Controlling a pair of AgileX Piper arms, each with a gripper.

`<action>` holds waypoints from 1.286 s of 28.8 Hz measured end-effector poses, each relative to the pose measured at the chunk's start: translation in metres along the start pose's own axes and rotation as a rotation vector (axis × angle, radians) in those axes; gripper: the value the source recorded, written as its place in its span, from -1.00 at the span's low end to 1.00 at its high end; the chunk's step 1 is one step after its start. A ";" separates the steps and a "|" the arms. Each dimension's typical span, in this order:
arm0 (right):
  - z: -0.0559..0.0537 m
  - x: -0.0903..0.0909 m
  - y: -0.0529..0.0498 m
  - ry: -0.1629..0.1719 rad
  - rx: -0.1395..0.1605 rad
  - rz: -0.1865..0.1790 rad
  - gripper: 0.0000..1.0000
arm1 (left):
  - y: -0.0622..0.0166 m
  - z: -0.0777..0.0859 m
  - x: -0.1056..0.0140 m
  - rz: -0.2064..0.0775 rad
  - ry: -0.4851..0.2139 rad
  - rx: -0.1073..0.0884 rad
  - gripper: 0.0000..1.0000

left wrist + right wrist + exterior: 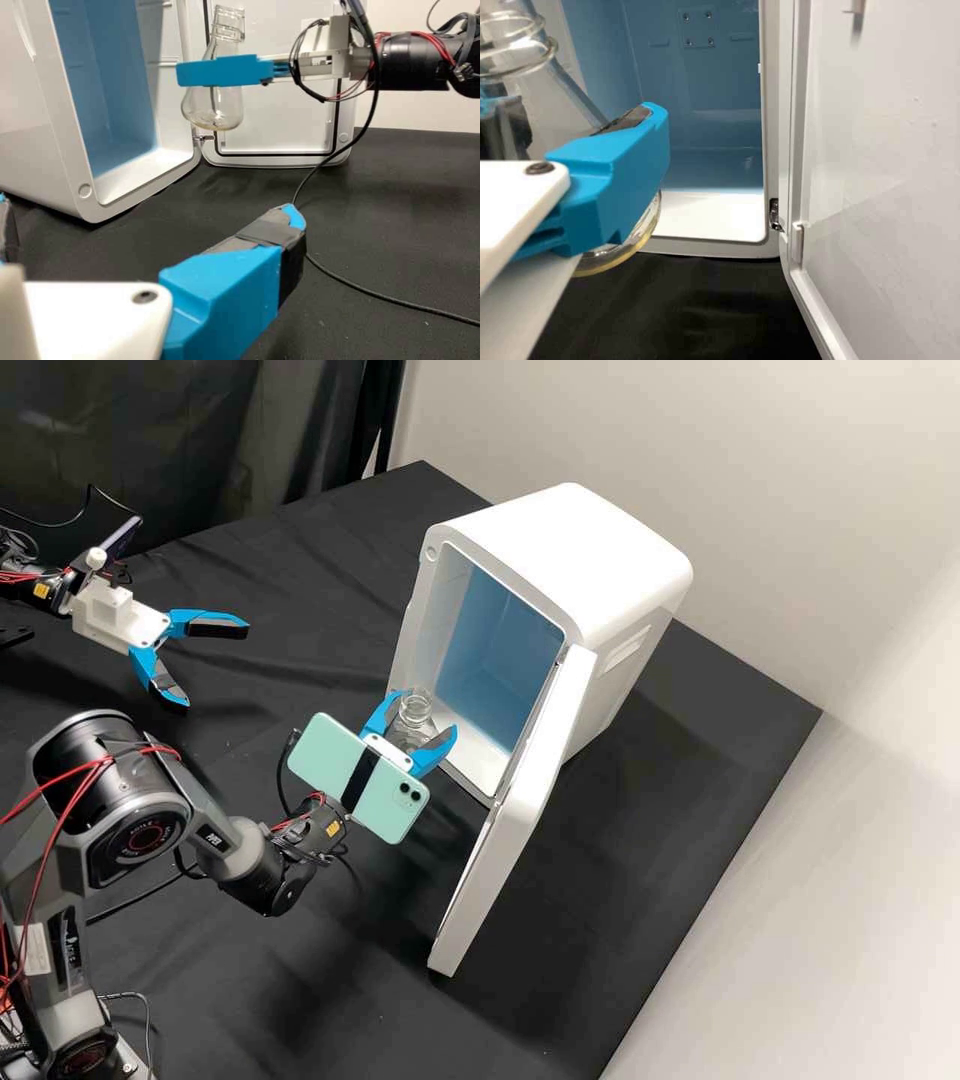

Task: Place the flask in the incubator

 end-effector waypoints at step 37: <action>-0.005 0.078 -0.011 0.019 -0.042 0.013 -1.00 | -0.0002 -0.001 0.000 -0.002 0.002 0.002 1.00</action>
